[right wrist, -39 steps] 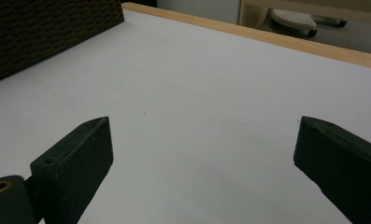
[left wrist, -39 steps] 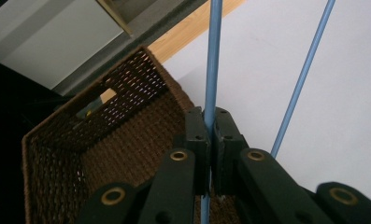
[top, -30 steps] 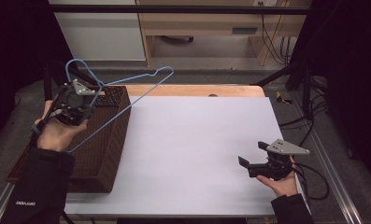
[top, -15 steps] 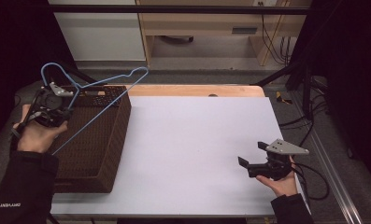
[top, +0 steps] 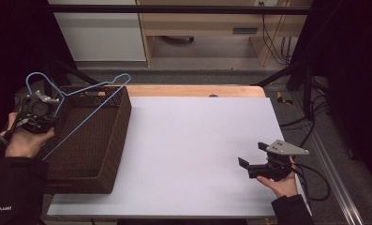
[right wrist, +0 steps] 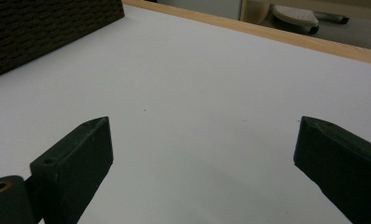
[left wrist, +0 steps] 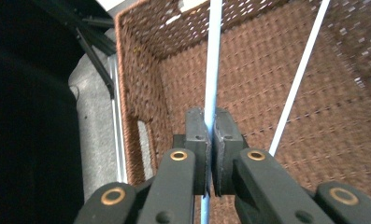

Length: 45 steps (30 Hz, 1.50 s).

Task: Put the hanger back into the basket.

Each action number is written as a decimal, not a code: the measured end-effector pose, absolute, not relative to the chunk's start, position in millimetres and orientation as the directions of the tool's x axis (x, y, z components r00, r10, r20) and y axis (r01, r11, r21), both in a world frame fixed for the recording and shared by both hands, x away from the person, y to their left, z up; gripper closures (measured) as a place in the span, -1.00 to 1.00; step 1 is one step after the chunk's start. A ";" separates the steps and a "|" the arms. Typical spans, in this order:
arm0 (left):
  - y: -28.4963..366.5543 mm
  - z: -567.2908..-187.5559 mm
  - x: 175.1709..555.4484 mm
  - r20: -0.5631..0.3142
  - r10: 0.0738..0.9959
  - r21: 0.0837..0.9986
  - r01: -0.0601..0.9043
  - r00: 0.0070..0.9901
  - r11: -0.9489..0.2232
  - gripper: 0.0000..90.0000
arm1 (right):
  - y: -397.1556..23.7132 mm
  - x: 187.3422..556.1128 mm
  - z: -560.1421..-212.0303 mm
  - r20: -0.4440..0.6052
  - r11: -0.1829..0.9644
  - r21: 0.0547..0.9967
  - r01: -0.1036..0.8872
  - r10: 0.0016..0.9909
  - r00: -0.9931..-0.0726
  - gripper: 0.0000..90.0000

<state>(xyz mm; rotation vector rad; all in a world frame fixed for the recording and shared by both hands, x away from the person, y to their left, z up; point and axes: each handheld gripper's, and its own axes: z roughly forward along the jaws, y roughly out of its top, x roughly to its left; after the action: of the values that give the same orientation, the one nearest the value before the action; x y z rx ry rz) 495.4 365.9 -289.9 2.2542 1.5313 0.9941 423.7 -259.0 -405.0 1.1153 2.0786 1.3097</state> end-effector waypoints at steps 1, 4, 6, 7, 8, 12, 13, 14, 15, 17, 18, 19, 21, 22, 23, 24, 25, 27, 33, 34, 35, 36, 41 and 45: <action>367.6 -291.5 495.8 0.399 0.892 0.541 0.730 0.213 -0.417 0.93 | -259.0 423.8 -405.1 0.049 0.228 0.890 0.395 0.814 -0.579 -0.88; 374.3 -299.0 497.5 0.399 0.894 0.528 0.746 0.203 -0.405 0.93 | -259.2 423.7 -404.9 0.052 0.225 0.890 0.398 0.814 -0.578 -0.88; 376.9 -304.6 498.6 0.407 0.891 0.515 0.755 0.200 -0.405 0.93 | -259.1 423.7 -404.9 0.052 0.225 0.890 0.397 0.814 -0.578 -0.88; 377.9 -306.7 499.0 0.411 0.889 0.506 0.761 0.201 -0.406 0.93 | -259.1 423.7 -404.9 0.052 0.225 0.890 0.397 0.814 -0.578 -0.88; 379.7 -310.7 499.9 0.416 0.886 0.492 0.769 0.204 -0.408 0.93 | -258.9 423.6 -404.9 0.051 0.227 0.889 0.397 0.814 -0.579 -0.88; 383.8 -325.6 501.3 0.418 0.888 0.479 0.784 0.193 -0.396 0.93 | -259.3 423.7 -404.9 0.051 0.226 0.889 0.397 0.815 -0.577 -0.89; 384.7 -328.0 501.4 0.417 0.888 0.473 0.788 0.194 -0.395 0.93 | -259.3 423.6 -404.8 0.051 0.225 0.890 0.397 0.815 -0.577 -0.89; 385.9 -332.5 501.5 0.416 0.889 0.467 0.793 0.193 -0.391 0.93 | -259.3 423.6 -404.8 0.051 0.225 0.890 0.397 0.815 -0.577 -0.89; 386.5 -335.2 501.6 0.416 0.888 0.463 0.795 0.195 -0.392 0.93 | -259.2 423.7 -404.8 0.051 0.225 0.890 0.397 0.815 -0.577 -0.89; 387.3 -343.9 502.1 0.414 0.889 0.458 0.799 0.196 -0.389 0.93 | -258.9 424.1 -405.2 0.047 0.230 0.889 0.395 0.814 -0.579 -0.89; 387.5 -347.6 502.4 0.410 0.890 0.453 0.802 0.200 -0.389 0.93 | -258.7 423.9 -405.3 0.049 0.229 0.889 0.397 0.814 -0.579 -0.89; 387.6 -351.1 502.8 0.406 0.891 0.445 0.807 0.206 -0.389 0.93 | -258.5 424.0 -405.3 0.051 0.228 0.889 0.398 0.813 -0.580 -0.89; 387.6 -357.4 503.6 0.398 0.892 0.436 0.811 0.214 -0.390 0.93 | -258.4 424.2 -405.5 0.049 0.230 0.889 0.397 0.814 -0.579 -0.89; 387.5 -362.0 504.2 0.386 0.896 0.436 0.812 0.221 -0.388 0.92 | -258.3 424.3 -405.6 0.047 0.230 0.889 0.396 0.814 -0.579 -0.89; 387.1 -365.4 504.6 0.376 0.899 0.434 0.814 0.225 -0.385 0.92 | -258.3 424.2 -405.6 0.047 0.230 0.889 0.396 0.814 -0.579 -0.89; 386.8 -368.8 504.9 0.367 0.901 0.432 0.816 0.231 -0.385 0.92 | -258.3 424.2 -405.6 0.048 0.230 0.889 0.397 0.814 -0.578 -0.89; 386.7 -370.8 505.2 0.358 0.904 0.431 0.817 0.234 -0.382 0.92 | -258.3 424.3 -405.6 0.048 0.230 0.889 0.396 0.814 -0.579 -0.89; 386.7 -375.7 505.4 0.337 0.911 0.432 0.820 0.239 -0.375 0.91 | -258.2 424.3 -405.7 0.048 0.230 0.889 0.397 0.814 -0.579 -0.89; 388.3 -369.8 492.7 0.250 0.938 0.514 0.788 0.241 -0.339 0.56 | -258.9 423.9 -405.2 0.052 0.224 0.890 0.398 0.816 -0.576 -0.89; 388.6 -366.2 488.7 0.243 0.939 0.539 0.771 0.243 -0.339 0.41 | -259.0 423.9 -405.1 0.054 0.222 0.891 0.397 0.815 -0.577 -0.89; 388.2 -363.6 485.5 0.228 0.944 0.562 0.759 0.239 -0.328 0.41 | -259.0 423.9 -405.1 0.054 0.222 0.891 0.397 0.815 -0.577 -0.89; 386.8 -359.3 479.8 0.193 0.951 0.612 0.729 0.239 -0.308 0.32 | -258.8 423.9 -405.1 0.054 0.221 0.891 0.397 0.815 -0.576 -0.89; 371.4 -347.3 456.5 0.081 0.947 0.769 0.585 0.311 -0.258 -0.14 | -258.5 423.8 -405.1 0.057 0.213 0.897 0.388 0.815 -0.577 -0.89; 354.5 -345.1 438.3 -0.002 0.911 0.857 0.471 0.412 -0.211 -0.42 | -259.4 423.2 -404.4 0.059 0.204 0.903 0.379 0.815 -0.577 -0.90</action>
<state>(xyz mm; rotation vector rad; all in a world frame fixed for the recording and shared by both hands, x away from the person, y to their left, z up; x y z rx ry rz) 438.3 354.5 -345.1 1.8379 1.1883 0.6687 423.2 -259.4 -404.4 1.1093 2.0504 1.3429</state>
